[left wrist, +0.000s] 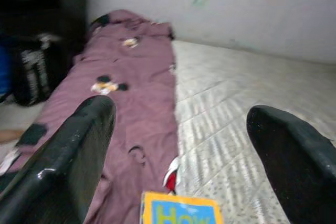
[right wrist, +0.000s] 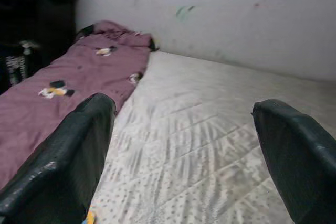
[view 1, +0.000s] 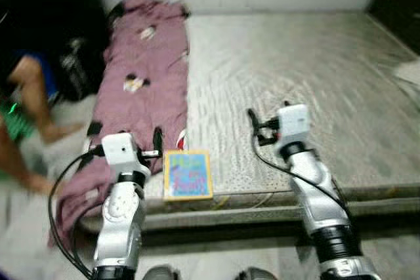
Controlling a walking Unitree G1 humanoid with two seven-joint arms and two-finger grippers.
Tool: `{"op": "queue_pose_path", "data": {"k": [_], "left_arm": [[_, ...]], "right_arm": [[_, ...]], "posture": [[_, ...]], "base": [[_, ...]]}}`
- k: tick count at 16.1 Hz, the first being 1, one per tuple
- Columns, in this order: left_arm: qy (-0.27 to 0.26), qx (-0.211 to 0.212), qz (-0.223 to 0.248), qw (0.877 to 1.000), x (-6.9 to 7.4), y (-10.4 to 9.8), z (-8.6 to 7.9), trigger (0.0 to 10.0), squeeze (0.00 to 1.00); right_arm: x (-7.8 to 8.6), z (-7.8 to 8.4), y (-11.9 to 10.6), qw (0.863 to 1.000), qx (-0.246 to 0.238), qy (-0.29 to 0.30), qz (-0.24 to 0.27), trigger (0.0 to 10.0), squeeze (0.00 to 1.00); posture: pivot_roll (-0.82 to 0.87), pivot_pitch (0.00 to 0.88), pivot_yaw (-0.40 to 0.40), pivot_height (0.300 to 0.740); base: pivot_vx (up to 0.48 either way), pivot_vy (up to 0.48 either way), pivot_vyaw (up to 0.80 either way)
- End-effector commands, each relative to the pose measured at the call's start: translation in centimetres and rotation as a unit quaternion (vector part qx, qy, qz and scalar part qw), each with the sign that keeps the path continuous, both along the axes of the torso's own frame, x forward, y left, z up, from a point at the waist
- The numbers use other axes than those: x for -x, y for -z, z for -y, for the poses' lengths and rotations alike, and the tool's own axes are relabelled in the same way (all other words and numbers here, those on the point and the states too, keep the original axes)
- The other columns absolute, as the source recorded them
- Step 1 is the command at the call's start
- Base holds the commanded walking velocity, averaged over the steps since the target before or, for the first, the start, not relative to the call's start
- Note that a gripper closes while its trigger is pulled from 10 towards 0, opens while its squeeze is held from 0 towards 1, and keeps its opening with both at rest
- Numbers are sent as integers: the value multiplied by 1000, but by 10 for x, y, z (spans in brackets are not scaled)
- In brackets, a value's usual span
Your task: Clean up the room
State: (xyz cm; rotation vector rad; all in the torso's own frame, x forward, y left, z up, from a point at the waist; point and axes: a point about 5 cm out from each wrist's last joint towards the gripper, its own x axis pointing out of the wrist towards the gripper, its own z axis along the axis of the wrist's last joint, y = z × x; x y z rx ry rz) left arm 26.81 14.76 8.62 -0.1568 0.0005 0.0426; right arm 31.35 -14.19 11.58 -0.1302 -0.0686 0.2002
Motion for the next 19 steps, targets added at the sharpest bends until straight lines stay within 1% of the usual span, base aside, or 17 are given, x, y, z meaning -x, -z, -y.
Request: {"op": "queue_pose_path", "data": {"k": [1, 3, 6, 11, 18, 19], "left_arm": [[-14, 0, 3, 1000, 1, -1, -6, 10000, 0], [-17, 2, 3, 1000, 1, -1, -7, 10000, 0], [-10, -1, 11, 1000, 2, -3, -6, 10000, 0], [15, 4, 21, 1000, 3, -5, -3, 10000, 0], [27, 10, 25, 999, 5, -5, -1, 10000, 0], [27, 11, 25, 999, 5, -5, -1, 10000, 0]], "right_arm": [[-1, -13, -5, 1000, -9, -20, 7, 10000, 0], [-1, -14, -5, 1000, -10, -21, 7, 10000, 0], [-1, -14, -4, 1000, -9, -21, 6, 10000, 0], [-1, -15, -4, 1000, -10, -20, 6, 10000, 0], [0, -14, -3, 1000, -10, -19, 6, 10000, 0], [0, -14, -3, 1000, -13, -19, 7, 1529, 0]], "posture": [[-45, 0, 16, 740], [-40, 0, 13, 740], [-40, 0, 15, 740], [-42, 0, 17, 740], [-43, 0, 16, 740], [-43, 0, 16, 740]], "base": [[0, 480, 0], [0, 392, 0], [0, 0, 0], [0, 0, 0], [323, 0, 0], [379, 0, 0]]}}
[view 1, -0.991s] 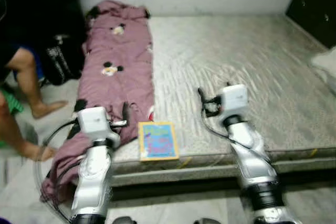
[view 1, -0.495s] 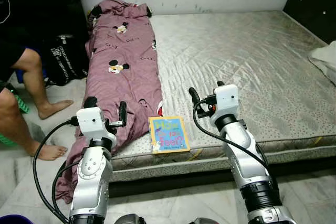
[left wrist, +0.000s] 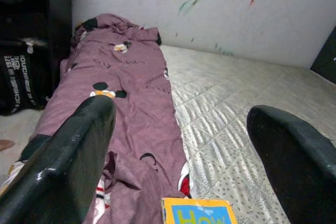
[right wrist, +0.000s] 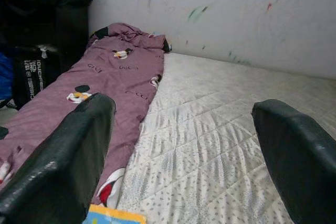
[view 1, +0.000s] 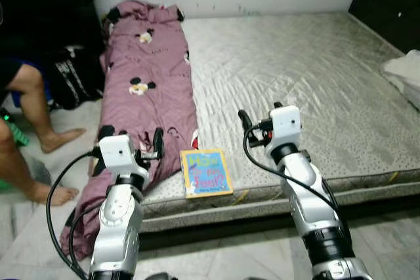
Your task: Clean up the room
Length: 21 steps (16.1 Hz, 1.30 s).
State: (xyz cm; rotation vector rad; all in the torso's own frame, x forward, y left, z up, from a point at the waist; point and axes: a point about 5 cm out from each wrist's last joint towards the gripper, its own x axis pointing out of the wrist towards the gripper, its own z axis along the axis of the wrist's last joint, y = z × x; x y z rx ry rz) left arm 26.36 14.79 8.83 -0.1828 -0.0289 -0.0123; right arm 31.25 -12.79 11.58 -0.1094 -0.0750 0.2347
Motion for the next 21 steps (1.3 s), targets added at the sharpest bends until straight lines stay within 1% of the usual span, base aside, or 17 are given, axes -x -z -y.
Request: {"op": "queue_pose_path", "data": {"k": [1, 2, 3, 4, 5, 9, 11, 12, 15, 16, 20, 21], "left_arm": [[1, -1, 8, 1000, 1, -3, -1, 10000, 0], [-1, 0, 6, 1000, 1, -3, -1, 10000, 0], [-3, 0, 5, 1000, 1, -3, -2, 10000, 0], [-4, -1, 2, 1000, 0, -2, -2, 10000, 0], [-5, -1, -3, 1000, 0, -1, -2, 10000, 0], [1, 2, -3, 1000, 0, 0, 0, 10000, 0], [5, 2, 2, 1000, 1, -2, 1, 10000, 0], [-1, 0, -2, 1000, 0, -1, 0, 10000, 0], [0, -4, -3, 1000, 0, -1, 0, 10000, 0], [3, -7, 0, 1000, 0, -1, 0, 10000, 0], [3, -6, 0, 1000, -1, -2, 1, 10000, 0], [-8, -1, -8, 1000, -1, 0, 0, 10000, 0]], "right_arm": [[-1, 0, -3, 1000, -5, -2, 6, 0, 0], [-1, 0, -3, 1000, -4, -2, 7, 0, 0], [-1, 0, -3, 1000, -3, -1, 6, 4431, 0], [-1, 1, -3, 1000, -2, 1, 6, 9765, 0], [-1, 2, -3, 1000, 0, 2, 6, 10000, 0], [-1, 3, -3, 1000, 3, 4, 4, 10000, 0], [-2, 4, -2, 1000, 4, 6, 4, 10000, 0], [-2, 4, -2, 1000, 5, 6, 4, 10000, 0], [-3, 4, -2, 1000, 6, 6, 3, 10000, 0], [-3, 4, -2, 1000, 6, 7, 3, 10000, 0], [-4, 5, -2, 1000, 7, 7, -1, 10000, 0], [-4, 5, -2, 1000, 8, 7, 0, 10000, 0]], "posture": [[-42, 0, 17, 740], [-42, 0, 17, 740], [-43, 0, 17, 740], [-43, 0, 17, 740], [-43, 0, 17, 740], [-43, 0, 16, 740], [-44, 0, 17, 740], [-43, 0, 17, 740], [-43, 0, 16, 740], [-43, 0, 16, 740], [-44, 0, 15, 740], [-44, 0, 15, 740]], "base": [[379, 0, 0], [375, 0, 0], [322, 0, 0], [274, 0, 0], [0, 0, 0], [0, 0, 0], [278, 0, 0], [270, 0, 0], [0, 0, 0], [345, 0, 0], [438, 0, -764], [0, 0, 0]]}}
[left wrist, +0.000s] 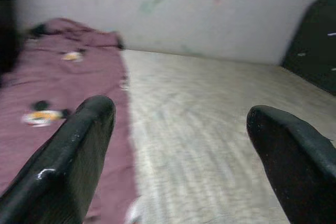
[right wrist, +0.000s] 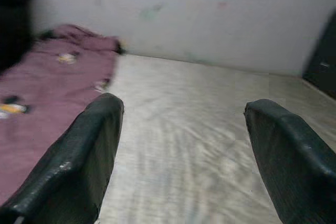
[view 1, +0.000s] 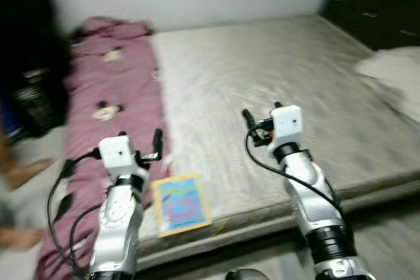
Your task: Clean up the room
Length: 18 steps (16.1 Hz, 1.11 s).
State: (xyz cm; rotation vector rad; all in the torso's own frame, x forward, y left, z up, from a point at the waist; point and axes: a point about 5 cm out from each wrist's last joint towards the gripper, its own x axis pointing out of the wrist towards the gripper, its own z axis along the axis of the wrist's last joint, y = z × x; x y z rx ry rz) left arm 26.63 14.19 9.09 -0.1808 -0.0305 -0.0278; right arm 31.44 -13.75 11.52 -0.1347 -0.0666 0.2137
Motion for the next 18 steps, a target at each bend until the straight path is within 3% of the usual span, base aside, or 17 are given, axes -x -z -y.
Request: {"op": "queue_pose_path", "data": {"k": [1, 9, 15, 18], "left_arm": [[-17, -4, -12, 1000, 1, 4, -6, 10000, 0], [-48, 5, -43, 998, 10, 13, -8, 10000, 0], [-46, 8, -50, 998, 16, 15, -6, 10000, 0], [-42, 4, -41, 998, 16, 12, -6, 10000, 0]], "right_arm": [[-2, -4, -3, 1000, -4, -4, 2, 10000, 0], [-1, -2, 1, 1000, 2, -10, -9, 10000, 0], [4, -2, 6, 1000, 4, -13, -21, 10000, 0], [5, 1, 7, 1000, 6, -10, -25, 10000, 0]], "posture": [[-44, 0, 15, 740], [-30, 0, -1, 740], [-27, 0, -5, 740], [-30, 0, -3, 740]], "base": [[0, 0, 0], [0, 0, 0], [0, 449, 0], [0, 0, 0]]}}
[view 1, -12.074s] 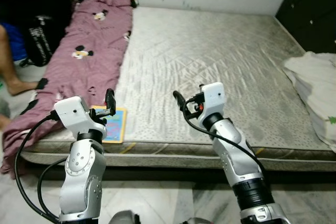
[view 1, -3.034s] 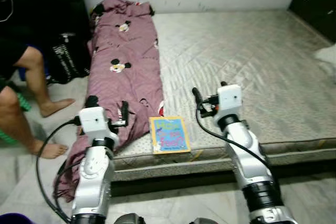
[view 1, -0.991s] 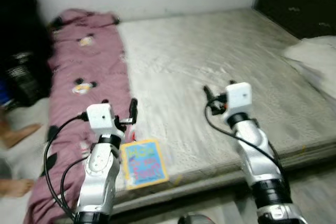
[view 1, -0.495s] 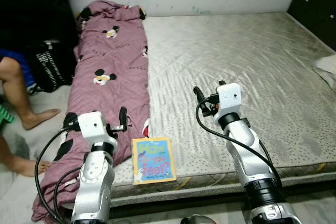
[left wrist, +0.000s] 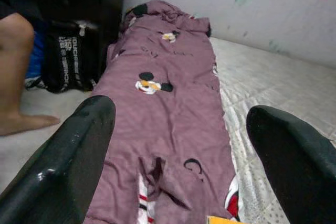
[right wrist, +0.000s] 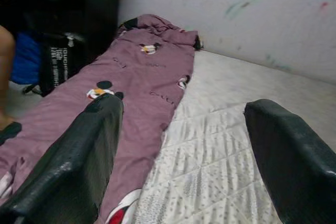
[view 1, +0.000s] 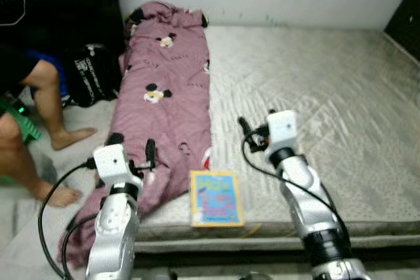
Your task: Clean up the room
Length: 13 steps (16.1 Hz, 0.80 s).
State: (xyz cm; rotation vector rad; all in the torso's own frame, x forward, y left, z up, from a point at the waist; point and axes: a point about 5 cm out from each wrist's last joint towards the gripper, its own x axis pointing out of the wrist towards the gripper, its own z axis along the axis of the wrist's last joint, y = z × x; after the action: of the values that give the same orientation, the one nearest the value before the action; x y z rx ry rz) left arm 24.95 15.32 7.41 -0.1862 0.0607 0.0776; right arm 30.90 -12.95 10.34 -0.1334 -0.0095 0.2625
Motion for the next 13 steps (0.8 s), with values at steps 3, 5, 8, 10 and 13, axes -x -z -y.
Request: {"op": "queue_pose_path", "data": {"k": [3, 5, 8, 10, 13], "left_arm": [[2, -5, 7, 1000, -2, -6, 3, 10000, 0], [-6, -3, 2, 1000, 0, -5, 0, 10000, 0], [-16, 3, -6, 1000, 1, -3, -4, 10000, 0], [-26, 3, -6, 1000, 3, -5, -7, 10000, 0], [-46, 0, -9, 999, 9, -10, -18, 10000, 0]], "right_arm": [[1, 11, -4, 1000, 5, 14, 2, 10000, 0], [2, 11, -3, 1000, 6, 13, -1, 10000, 0], [3, 9, -3, 1000, 5, 11, -2, 10000, 0], [7, 10, -5, 1000, 2, 12, -1, 10000, 0], [16, 12, -1, 1000, 2, 10, -10, 10000, 0]], "posture": [[-29, 0, -5, 740], [-27, 0, -7, 740], [-23, 0, -12, 740], [-19, 0, -18, 740], [-9, 37, -24, 740]], "base": [[0, 0, 0], [0, 0, 0], [0, 0, 0], [0, 0, 0], [0, 0, 0]]}}
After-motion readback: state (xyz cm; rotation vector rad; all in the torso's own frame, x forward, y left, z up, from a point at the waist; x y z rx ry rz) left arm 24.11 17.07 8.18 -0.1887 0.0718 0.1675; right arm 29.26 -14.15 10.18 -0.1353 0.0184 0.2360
